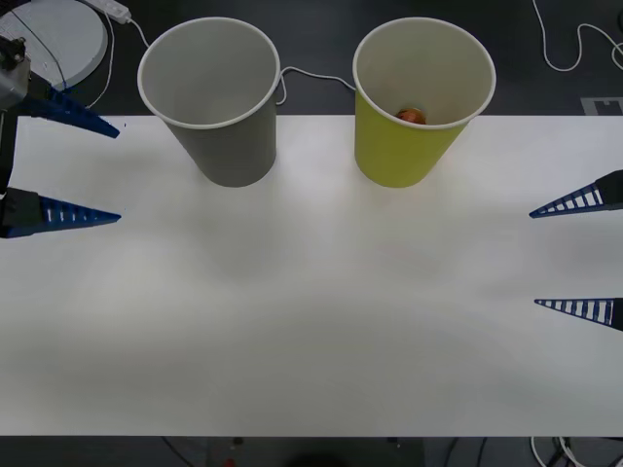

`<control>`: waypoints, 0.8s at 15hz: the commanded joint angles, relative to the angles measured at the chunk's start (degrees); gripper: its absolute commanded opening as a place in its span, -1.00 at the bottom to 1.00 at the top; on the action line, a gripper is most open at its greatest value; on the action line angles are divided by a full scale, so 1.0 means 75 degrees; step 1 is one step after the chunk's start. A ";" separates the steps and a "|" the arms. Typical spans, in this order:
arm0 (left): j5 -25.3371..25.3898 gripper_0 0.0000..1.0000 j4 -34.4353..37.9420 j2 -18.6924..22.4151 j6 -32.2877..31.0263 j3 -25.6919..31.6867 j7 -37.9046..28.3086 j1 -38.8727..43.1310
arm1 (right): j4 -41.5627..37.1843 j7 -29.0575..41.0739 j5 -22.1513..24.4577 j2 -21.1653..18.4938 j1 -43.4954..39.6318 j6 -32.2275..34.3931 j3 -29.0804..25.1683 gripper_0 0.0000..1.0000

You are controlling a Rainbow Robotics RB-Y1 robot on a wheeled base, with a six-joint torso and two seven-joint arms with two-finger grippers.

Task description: Put the can into the green bin and the plastic bottle into the gray bin

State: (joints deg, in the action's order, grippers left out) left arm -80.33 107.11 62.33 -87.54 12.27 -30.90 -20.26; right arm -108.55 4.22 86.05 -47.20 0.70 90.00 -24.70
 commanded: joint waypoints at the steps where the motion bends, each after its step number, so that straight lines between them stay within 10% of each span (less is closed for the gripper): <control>1: 0.0094 1.00 0.0004 -0.0002 -0.0036 0.0298 0.0886 0.0663 | 0.0000 0.0000 0.0000 0.0000 0.0000 0.0000 0.0000 1.00; 12: -0.0375 1.00 -0.1004 -0.0869 -0.0329 0.0333 0.3499 0.1261 | 0.0000 0.0000 0.0000 0.0000 0.0000 0.0000 0.0000 1.00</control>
State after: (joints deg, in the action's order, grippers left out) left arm -82.71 99.65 56.28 -90.01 14.79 -5.01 -10.87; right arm -108.55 4.22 86.05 -47.20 0.70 90.00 -24.70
